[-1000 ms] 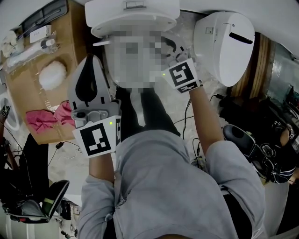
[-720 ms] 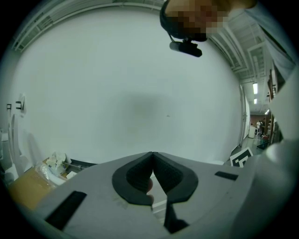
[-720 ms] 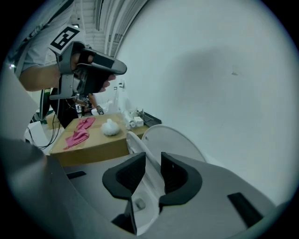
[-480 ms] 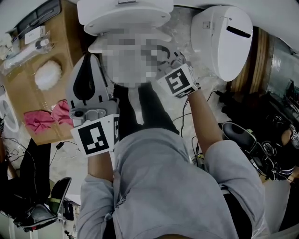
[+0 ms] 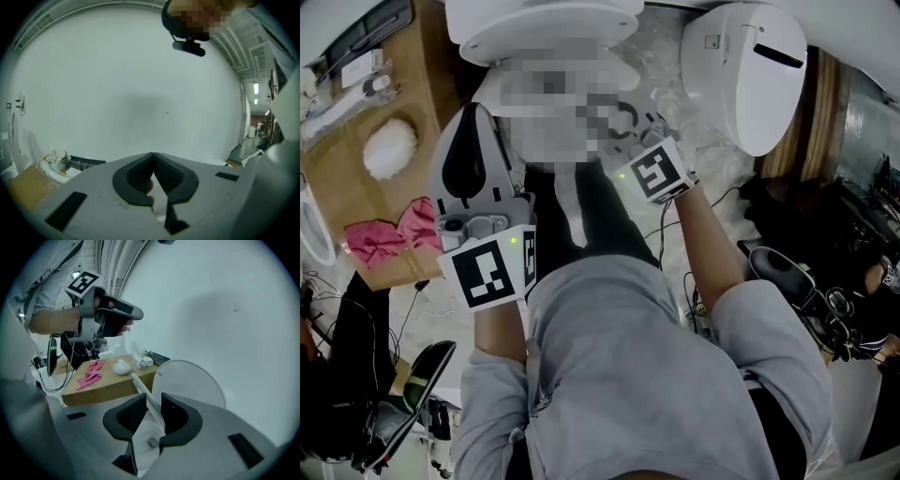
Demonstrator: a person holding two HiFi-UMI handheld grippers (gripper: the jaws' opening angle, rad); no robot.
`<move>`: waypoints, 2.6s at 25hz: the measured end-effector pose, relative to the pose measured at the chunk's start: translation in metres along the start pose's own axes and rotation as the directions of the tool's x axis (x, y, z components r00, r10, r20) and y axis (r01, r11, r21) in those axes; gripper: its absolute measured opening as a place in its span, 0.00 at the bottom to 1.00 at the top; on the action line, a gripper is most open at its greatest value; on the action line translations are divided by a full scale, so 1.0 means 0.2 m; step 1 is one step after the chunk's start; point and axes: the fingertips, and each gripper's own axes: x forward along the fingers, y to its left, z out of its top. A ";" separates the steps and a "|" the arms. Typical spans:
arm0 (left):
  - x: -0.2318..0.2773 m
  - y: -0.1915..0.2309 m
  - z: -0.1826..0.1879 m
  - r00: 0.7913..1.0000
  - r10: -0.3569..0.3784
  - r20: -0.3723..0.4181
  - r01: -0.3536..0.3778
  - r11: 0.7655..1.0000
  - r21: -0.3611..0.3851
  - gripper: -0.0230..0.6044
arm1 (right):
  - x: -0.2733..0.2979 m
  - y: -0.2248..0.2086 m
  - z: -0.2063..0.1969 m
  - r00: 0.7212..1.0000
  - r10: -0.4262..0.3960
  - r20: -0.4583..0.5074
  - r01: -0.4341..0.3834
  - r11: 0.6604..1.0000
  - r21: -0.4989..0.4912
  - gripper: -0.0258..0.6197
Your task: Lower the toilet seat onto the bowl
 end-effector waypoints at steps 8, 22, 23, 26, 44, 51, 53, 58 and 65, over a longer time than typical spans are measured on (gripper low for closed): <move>0.01 0.02 -0.02 1.000 0.011 -0.015 -0.011 1.000 -0.003 0.04 | -0.04 0.10 -0.08 1.000 0.021 -0.014 -0.021 1.000 0.008 0.18; 0.04 0.02 -0.10 0.999 0.010 -0.038 -0.011 1.000 -0.012 0.04 | -0.08 0.28 -0.24 0.991 0.117 -0.059 -0.115 0.993 0.035 0.18; 0.04 0.02 -0.11 0.999 0.011 -0.039 -0.012 1.000 -0.012 0.04 | -0.08 0.29 -0.25 0.990 0.123 -0.062 -0.121 0.992 0.036 0.18; 0.04 0.03 -0.13 0.999 0.014 -0.044 -0.015 1.000 -0.011 0.04 | -0.09 0.32 -0.28 0.988 0.132 -0.074 -0.130 0.991 0.034 0.18; 0.07 0.08 -0.23 0.997 0.031 -0.070 -0.032 0.999 -0.001 0.04 | -0.11 0.53 -0.49 0.963 0.220 -0.156 -0.218 0.975 0.031 0.18; 0.07 0.08 -0.28 0.996 0.033 -0.077 -0.033 0.999 -0.002 0.04 | -0.11 0.64 -0.61 0.946 0.246 -0.210 -0.249 0.969 0.015 0.18; 0.07 0.07 -0.28 0.996 0.030 -0.079 -0.030 1.000 -0.002 0.04 | -0.11 0.66 -0.64 0.941 0.251 -0.226 -0.258 0.966 0.001 0.18; 0.08 0.06 -0.30 0.996 0.027 -0.083 -0.027 1.000 0.000 0.04 | -0.10 0.72 -0.73 0.924 0.278 -0.264 -0.292 0.956 -0.017 0.18; 0.08 0.05 -0.36 0.995 0.027 -0.096 -0.028 1.000 -0.001 0.04 | -0.08 0.81 -0.85 0.906 0.293 -0.305 -0.318 0.948 -0.034 0.18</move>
